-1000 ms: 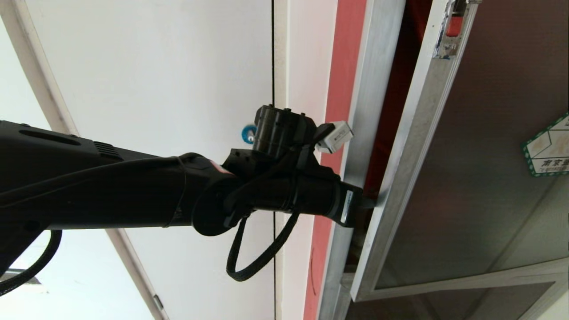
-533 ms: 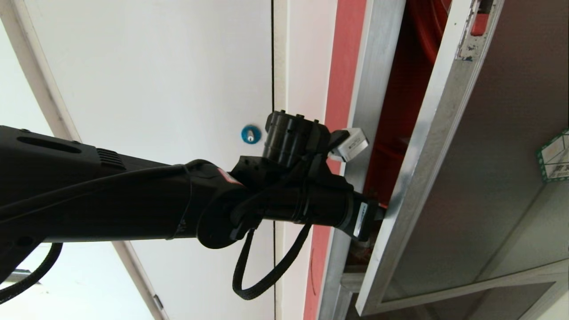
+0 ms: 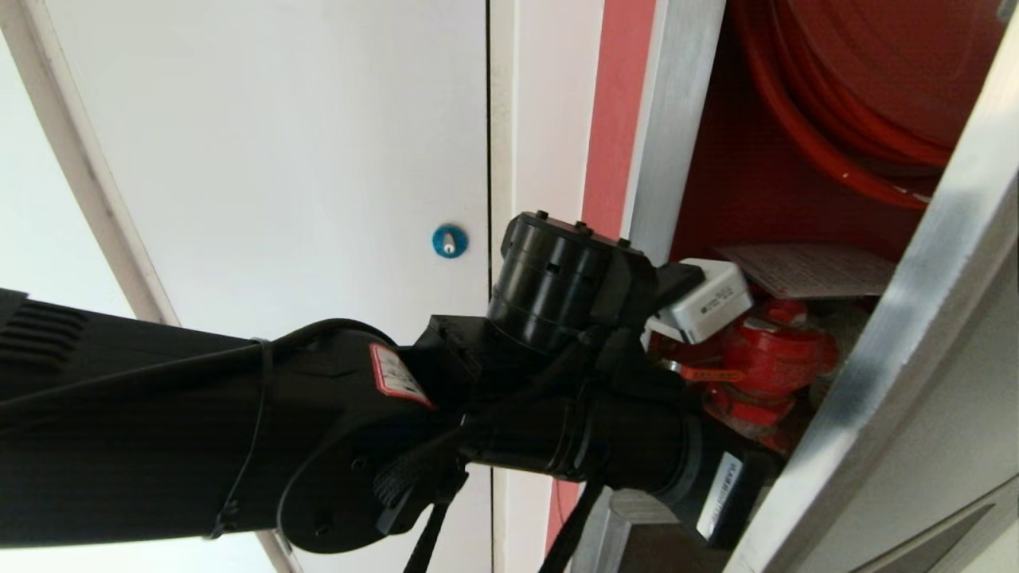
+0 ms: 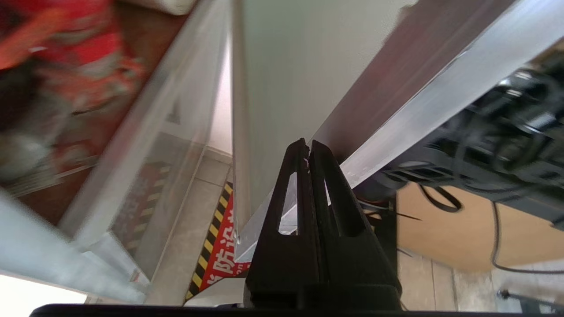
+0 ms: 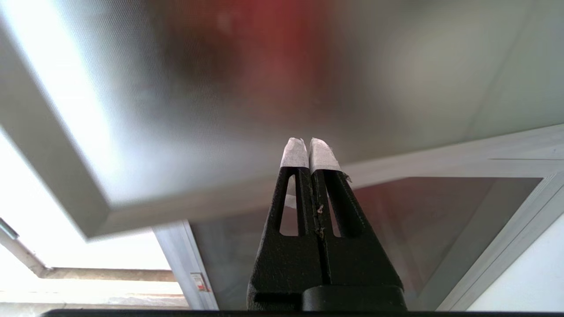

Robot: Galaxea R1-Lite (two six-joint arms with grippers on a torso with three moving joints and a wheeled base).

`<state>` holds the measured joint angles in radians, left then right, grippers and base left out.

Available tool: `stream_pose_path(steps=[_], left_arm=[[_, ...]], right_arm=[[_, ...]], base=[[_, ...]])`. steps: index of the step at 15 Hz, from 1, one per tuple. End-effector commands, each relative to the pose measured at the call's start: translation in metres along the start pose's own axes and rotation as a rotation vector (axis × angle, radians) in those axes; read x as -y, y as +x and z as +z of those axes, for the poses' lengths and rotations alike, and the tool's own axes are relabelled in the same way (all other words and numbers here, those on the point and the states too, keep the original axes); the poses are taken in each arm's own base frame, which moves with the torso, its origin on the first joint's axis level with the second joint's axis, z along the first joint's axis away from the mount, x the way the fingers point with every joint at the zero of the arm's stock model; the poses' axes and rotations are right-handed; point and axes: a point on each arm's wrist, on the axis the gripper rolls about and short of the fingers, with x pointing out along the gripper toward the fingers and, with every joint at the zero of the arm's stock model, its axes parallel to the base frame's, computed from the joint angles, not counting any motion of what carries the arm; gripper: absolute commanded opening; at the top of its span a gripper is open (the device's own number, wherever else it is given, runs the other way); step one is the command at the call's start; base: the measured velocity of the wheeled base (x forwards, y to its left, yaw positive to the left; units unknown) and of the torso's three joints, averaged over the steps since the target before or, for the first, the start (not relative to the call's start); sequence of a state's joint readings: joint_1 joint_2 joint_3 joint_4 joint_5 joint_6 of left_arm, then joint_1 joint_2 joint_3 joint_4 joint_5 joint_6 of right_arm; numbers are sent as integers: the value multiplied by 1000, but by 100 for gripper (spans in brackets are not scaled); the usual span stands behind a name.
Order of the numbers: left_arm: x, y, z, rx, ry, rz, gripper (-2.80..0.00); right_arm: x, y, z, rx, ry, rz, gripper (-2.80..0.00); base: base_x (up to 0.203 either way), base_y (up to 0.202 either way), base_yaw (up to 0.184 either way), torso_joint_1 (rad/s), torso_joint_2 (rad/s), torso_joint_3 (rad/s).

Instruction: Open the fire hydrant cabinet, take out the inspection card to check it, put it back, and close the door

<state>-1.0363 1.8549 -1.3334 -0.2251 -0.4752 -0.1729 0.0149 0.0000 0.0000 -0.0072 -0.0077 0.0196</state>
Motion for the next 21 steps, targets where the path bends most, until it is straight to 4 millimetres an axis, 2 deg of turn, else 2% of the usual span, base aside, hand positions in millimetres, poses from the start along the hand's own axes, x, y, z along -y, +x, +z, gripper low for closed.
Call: stream_pose_path(steps=[1,6,13,18,20,21], left_arm=[[19,1,1,5,22,-30,-280],[48,19,-13,-45,44,-105,-280],[82,24,-21,-71,70,-191,-280],[85,24,-22,-76,70,-198,-280],[78,24,-23,-79,57,-179,-280],[67,22,-22,-76,47,-152,-280]], right_arm=[[0,0,-1,-4,0,0,-280],[0,0,-1,-4,-1,0,-280],[0,0,-1,-3,0,2,-280],[0,0,0,-3,0,0,-280],[0,0,-1,-4,0,0,-280],[0,0,0,-3,0,0,-280]], base=[[0,0,0,0,0,0],[0,0,0,0,0,0],[0,0,0,0,0,0],[0,0,0,0,0,0],[0,0,0,0,0,0],[0,0,0,0,0,0]])
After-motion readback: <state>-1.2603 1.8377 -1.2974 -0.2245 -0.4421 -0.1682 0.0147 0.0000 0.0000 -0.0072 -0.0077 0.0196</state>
